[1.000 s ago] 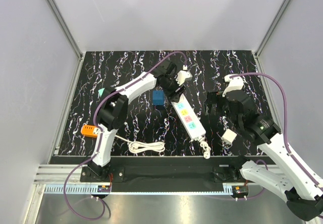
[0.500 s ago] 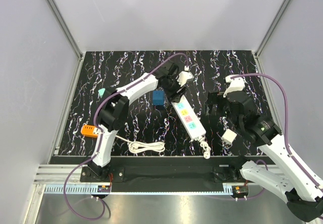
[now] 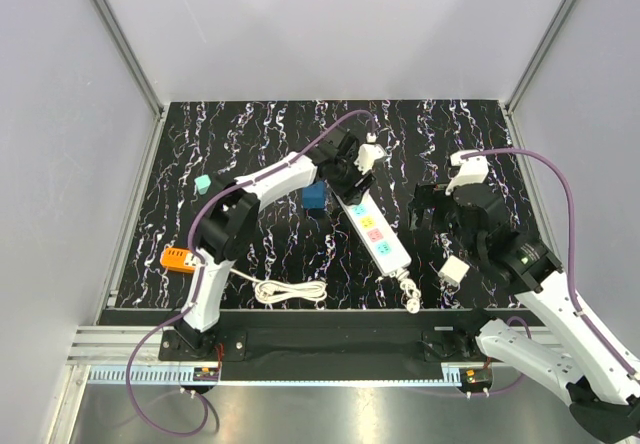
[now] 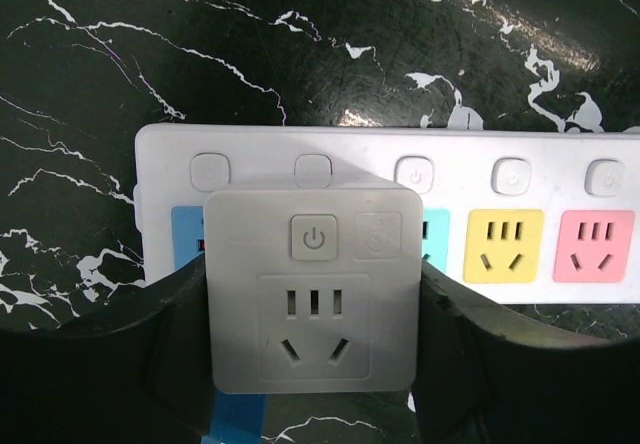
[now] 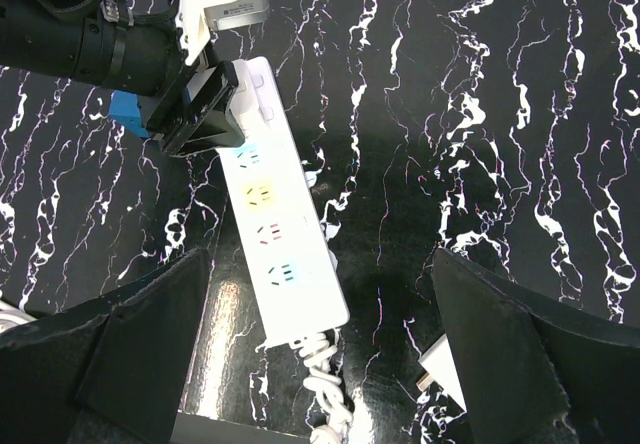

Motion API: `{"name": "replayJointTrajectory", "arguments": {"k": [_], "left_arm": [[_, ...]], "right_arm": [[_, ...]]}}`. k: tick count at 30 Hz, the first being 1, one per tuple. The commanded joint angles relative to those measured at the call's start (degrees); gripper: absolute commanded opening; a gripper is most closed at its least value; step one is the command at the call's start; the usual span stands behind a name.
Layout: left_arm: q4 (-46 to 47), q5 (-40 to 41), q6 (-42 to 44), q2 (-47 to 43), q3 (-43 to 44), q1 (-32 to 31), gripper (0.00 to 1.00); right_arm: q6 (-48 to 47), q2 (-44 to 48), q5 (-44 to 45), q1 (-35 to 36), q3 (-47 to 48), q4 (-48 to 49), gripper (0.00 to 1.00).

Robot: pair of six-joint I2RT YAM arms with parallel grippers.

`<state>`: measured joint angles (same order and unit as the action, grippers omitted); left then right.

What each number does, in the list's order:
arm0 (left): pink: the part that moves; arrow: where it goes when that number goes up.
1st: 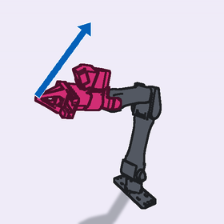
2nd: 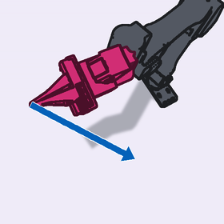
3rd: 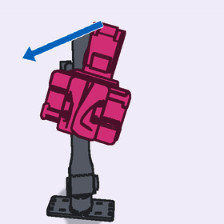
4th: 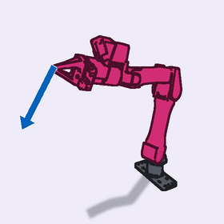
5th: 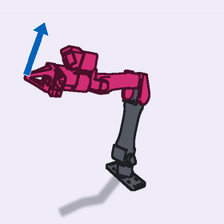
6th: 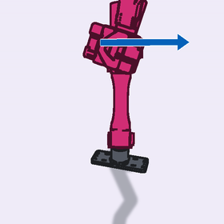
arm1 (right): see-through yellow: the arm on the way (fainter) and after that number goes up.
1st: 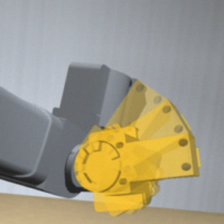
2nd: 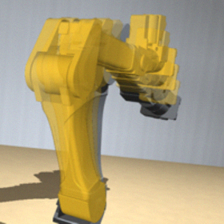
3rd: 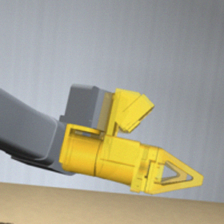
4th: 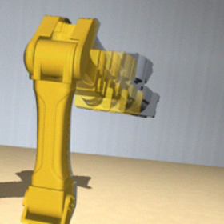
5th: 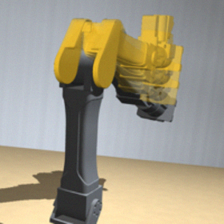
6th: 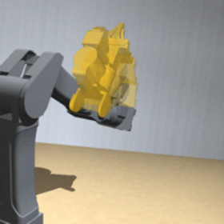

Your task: Insert the plug

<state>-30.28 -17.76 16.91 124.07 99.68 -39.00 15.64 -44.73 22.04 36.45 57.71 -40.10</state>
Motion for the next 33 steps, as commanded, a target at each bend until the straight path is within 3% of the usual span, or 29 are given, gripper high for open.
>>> {"name": "replayJointTrajectory", "arguments": {"k": [1, 17, 20, 23, 25, 30, 32, 33], "left_arm": [[-5.0, 1.1, -3.1, 3.8, -4.3, -0.5, 0.00], [3.7, 2.6, -8.1, -0.9, -14.7, -0.8, 0.00], [3.7, 3.6, -8.3, -1.5, -14.5, -0.8, 0.05], [3.6, 4.4, -7.7, -2.4, -14.1, -0.7, 0.28], [3.6, 4.2, -7.7, -3.5, -13.7, -0.7, 0.48], [3.3, 4.1, -7.8, -5.5, -12.7, -0.7, 0.68], [2.6, 4.0, -7.6, -6.5, -11.7, -0.7, 0.99], [2.0, 3.9, -7.6, -6.9, -11.0, -0.7, 0.99]], "right_arm": [[-0.6, 1.1, 2.1, -0.1, -0.1, 2.5, 1.00], [-0.3, 2.1, 1.9, -0.1, -1.2, 2.3, 1.00], [0.2, 2.3, 1.4, -0.1, -1.2, 2.2, 1.00], [0.3, 2.1, 1.0, -0.1, -0.9, 2.1, 1.00], [0.3, 1.9, 0.7, -0.2, -0.7, 1.8, 1.00], [1.2, 2.2, -0.2, -0.2, -0.1, 0.8, 1.00], [1.8, 2.5, -1.0, -0.2, -0.2, 0.1, 0.99], [2.1, 2.6, -1.3, -0.1, -0.3, -0.1, 1.00]]}}
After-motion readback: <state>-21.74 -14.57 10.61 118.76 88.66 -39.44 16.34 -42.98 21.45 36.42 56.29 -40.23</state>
